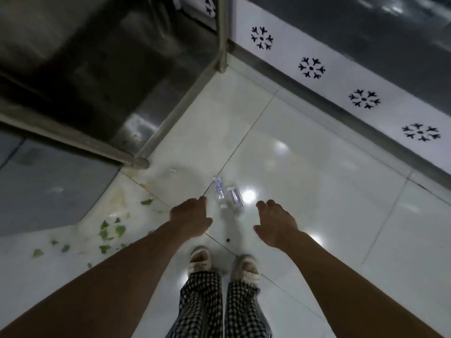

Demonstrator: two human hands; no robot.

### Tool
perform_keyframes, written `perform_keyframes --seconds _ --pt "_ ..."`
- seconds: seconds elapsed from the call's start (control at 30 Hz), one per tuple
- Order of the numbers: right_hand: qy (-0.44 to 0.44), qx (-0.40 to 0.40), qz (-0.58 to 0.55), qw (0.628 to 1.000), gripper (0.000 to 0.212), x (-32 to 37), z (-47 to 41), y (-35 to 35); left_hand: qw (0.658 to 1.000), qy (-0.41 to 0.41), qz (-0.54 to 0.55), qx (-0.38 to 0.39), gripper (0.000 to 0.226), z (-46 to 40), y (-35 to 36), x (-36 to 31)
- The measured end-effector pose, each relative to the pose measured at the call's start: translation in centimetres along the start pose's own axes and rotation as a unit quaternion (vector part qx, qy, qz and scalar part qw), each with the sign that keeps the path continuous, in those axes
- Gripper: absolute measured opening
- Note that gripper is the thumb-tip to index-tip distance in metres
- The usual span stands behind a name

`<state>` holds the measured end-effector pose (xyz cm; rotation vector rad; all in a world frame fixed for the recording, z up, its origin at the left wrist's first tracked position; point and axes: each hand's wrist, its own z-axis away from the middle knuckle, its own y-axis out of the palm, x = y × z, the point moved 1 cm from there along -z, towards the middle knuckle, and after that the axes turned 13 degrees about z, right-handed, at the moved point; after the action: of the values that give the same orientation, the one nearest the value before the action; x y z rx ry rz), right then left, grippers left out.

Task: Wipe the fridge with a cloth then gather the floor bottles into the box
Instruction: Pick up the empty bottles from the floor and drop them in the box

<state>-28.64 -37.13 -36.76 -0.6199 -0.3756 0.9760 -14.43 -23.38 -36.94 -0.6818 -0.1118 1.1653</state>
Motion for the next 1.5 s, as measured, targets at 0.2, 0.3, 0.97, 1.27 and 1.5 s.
perform_keyframes --seconds 0.2,0.3,0.97,1.27,1.5 --pt "0.012 0.000 -0.035 0.999 0.049 0.3 -8.8 9.0 0.999 -0.004 0.041 0.004 0.053 -10.3 7.3 2.6" --pt "0.024 -0.009 -0.057 0.998 0.048 0.5 -14.1 13.7 0.998 -0.003 0.064 -0.024 0.054 -16.2 11.0 3.9" --pt "0.114 -0.193 -0.157 0.962 0.090 2.6 -35.5 30.4 0.950 -0.027 0.243 -0.197 0.067 -37.4 24.3 8.3" --pt "0.117 -0.178 -0.169 0.962 0.066 1.0 -34.3 29.0 0.893 -0.128 0.398 -0.167 0.059 -38.4 24.2 7.8" --pt "0.139 -0.169 -0.165 0.962 0.064 -1.4 -27.3 22.6 0.921 -0.116 0.336 -0.157 0.071 -31.8 18.4 6.1"
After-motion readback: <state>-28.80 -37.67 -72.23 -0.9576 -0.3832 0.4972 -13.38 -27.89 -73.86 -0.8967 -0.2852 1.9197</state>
